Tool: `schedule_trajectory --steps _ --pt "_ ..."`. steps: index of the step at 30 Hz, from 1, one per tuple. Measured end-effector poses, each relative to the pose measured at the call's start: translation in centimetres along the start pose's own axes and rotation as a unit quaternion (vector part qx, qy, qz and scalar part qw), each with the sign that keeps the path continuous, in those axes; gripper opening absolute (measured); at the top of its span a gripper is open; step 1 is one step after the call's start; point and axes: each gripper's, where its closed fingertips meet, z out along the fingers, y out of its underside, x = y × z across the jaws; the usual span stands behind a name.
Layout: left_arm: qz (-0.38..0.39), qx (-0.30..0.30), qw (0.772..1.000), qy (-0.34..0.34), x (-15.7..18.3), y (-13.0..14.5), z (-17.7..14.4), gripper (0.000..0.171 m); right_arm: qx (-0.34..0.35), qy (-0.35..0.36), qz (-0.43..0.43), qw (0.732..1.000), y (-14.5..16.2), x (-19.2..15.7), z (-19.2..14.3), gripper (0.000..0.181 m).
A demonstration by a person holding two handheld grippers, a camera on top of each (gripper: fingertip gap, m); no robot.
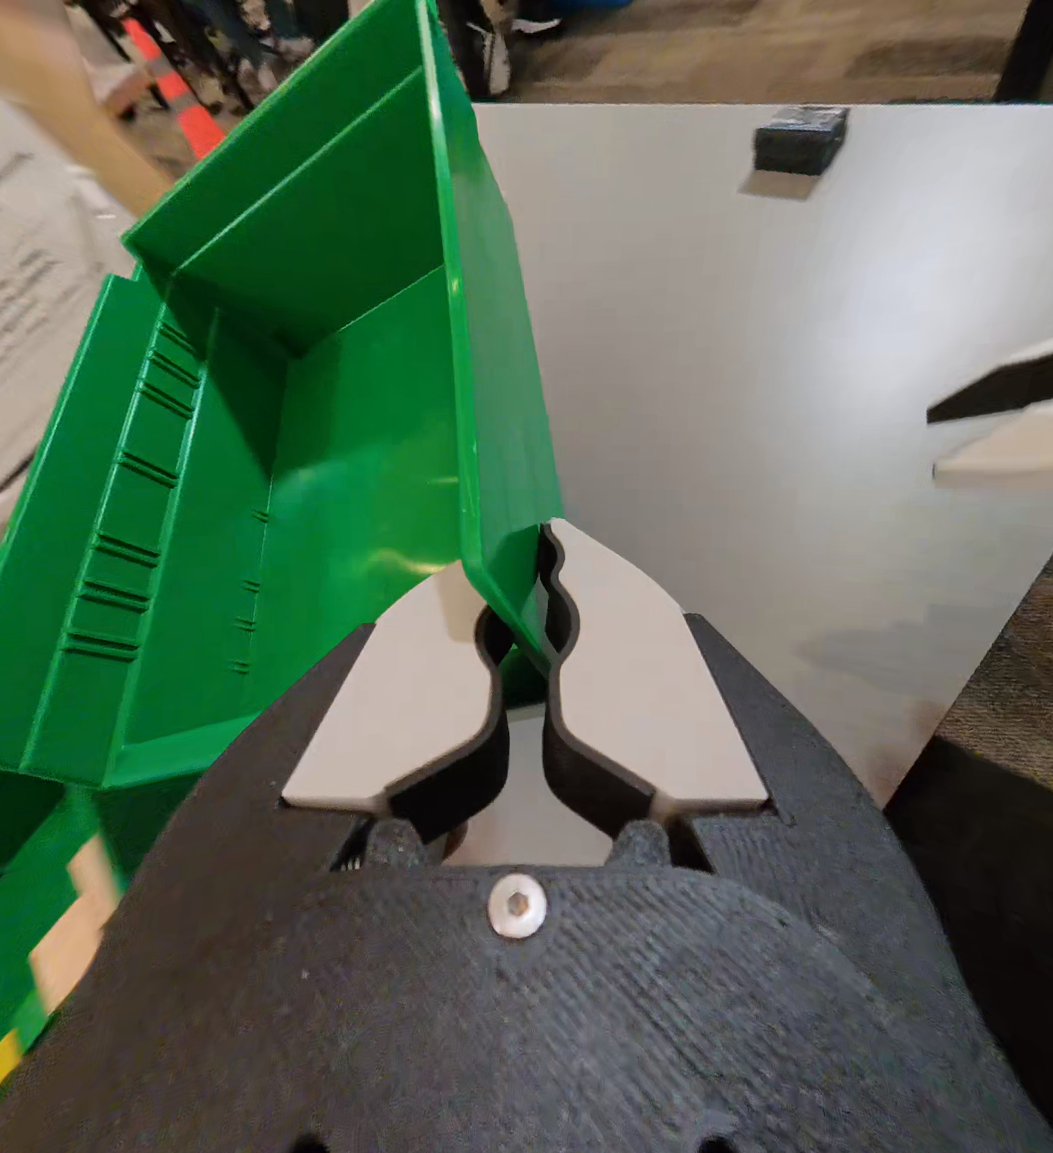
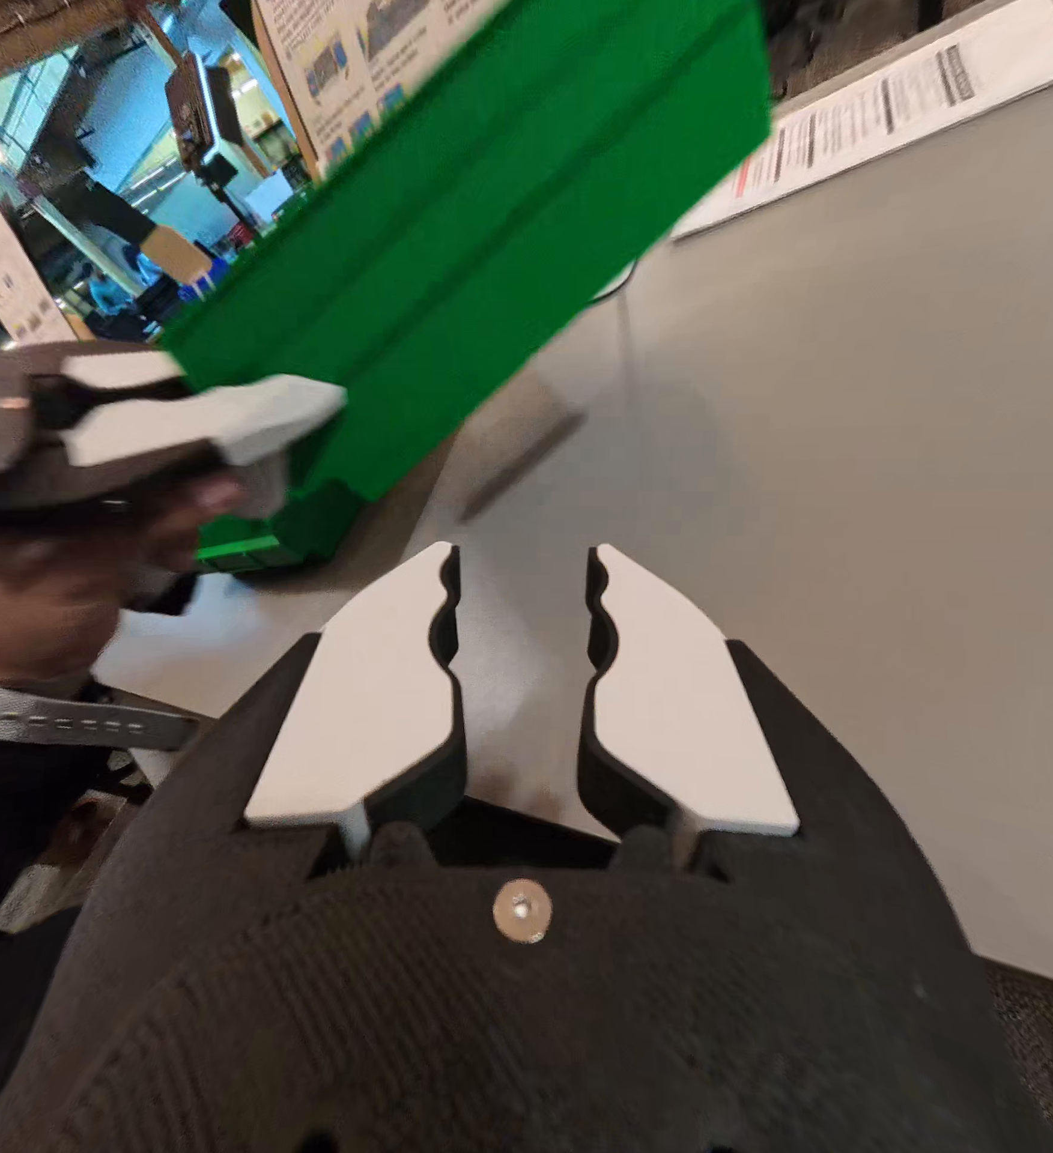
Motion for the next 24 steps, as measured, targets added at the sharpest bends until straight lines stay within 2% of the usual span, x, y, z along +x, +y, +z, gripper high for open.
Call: schedule_trajectory --steps 4,7,11,13,14,16,20,24 --pt "0.005 -0.024 0.999 0.043 4.7 -1.8 5.4 0.008 0.012 0.006 -0.033 0.999 -0.3 -0.6 -1.6 0.041" --pt "-0.007 -0.038 0.997 0.062 7.0 -2.2 8.9 0.008 0.029 0.013 -0.043 0.999 -1.1 -0.5 -2.6 0.043" --pt "0.013 -0.033 0.998 0.049 9.4 -3.0 12.0 0.007 0.047 0.016 -0.036 0.998 -1.7 0.1 -3.3 0.042" --pt "0.013 -0.029 0.997 0.066 11.6 -3.3 12.9 0.007 0.054 0.014 -0.030 0.998 -1.7 0.7 -3.5 0.041" --pt "0.010 -0.028 0.997 0.072 12.5 -3.4 13.3 0.008 0.055 0.026 -0.025 0.998 -1.8 1.5 -3.6 0.033" --pt "0.005 -0.021 0.997 0.078 13.6 -3.8 13.8 0.009 0.066 0.040 -0.014 0.997 -2.0 2.6 -4.1 0.033" --pt "0.024 0.006 0.997 0.077 14.7 -5.0 14.1 0.013 0.078 0.085 -0.006 0.993 -2.1 4.8 -5.3 0.041" --pt "0.032 0.036 0.997 0.055 14.0 -7.0 12.8 0.016 0.102 0.112 0.010 0.988 -2.6 6.1 -6.2 0.047"
